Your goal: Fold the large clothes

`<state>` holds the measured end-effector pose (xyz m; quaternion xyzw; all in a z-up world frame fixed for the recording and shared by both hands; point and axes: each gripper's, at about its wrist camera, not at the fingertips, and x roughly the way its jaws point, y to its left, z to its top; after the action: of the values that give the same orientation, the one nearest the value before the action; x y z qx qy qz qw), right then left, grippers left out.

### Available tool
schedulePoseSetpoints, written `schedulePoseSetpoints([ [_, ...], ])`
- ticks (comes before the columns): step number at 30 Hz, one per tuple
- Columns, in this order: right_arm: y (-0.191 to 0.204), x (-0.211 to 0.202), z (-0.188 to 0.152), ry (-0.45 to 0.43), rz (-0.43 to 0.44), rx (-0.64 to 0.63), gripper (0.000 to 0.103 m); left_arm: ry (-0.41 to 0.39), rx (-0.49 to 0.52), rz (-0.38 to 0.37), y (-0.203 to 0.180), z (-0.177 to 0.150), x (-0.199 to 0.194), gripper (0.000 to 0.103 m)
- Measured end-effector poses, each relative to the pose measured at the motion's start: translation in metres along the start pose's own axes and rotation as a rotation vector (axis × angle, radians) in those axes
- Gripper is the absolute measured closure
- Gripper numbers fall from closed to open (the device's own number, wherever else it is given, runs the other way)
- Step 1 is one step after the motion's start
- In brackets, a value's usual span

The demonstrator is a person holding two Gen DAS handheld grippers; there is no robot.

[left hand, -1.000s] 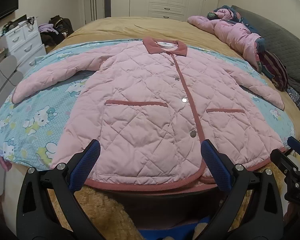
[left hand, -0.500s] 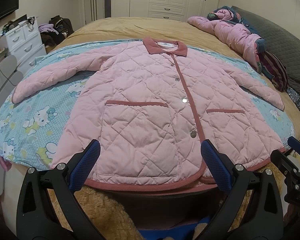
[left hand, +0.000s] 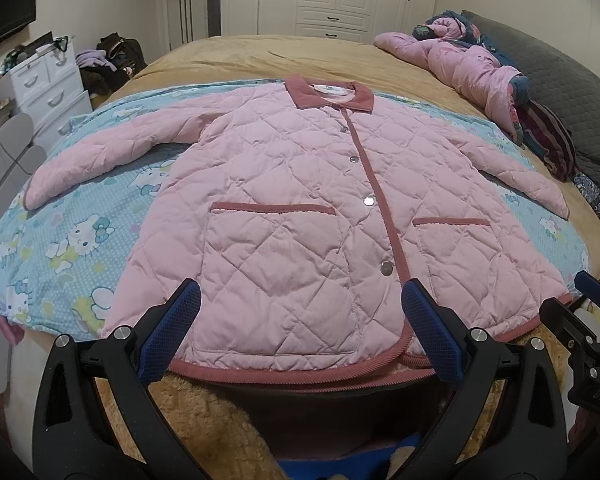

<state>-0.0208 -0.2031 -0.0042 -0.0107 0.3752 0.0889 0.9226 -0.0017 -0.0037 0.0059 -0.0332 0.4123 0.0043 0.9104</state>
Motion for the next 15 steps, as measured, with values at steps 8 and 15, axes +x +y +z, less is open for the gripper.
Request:
schedulePoseSetpoints([
  [8, -0.0007, 0.0011, 0.0005, 0.003, 0.006, -0.002, 0.004, 0.001, -0.001, -0.002, -0.0002, 0.0007, -0.0006, 0.009],
  [15, 0.0001, 0.008, 0.0052, 0.012, 0.01, -0.005, 0.004, -0.004, 0.006, -0.003, -0.0002, 0.0031, 0.0016, 0.009],
])
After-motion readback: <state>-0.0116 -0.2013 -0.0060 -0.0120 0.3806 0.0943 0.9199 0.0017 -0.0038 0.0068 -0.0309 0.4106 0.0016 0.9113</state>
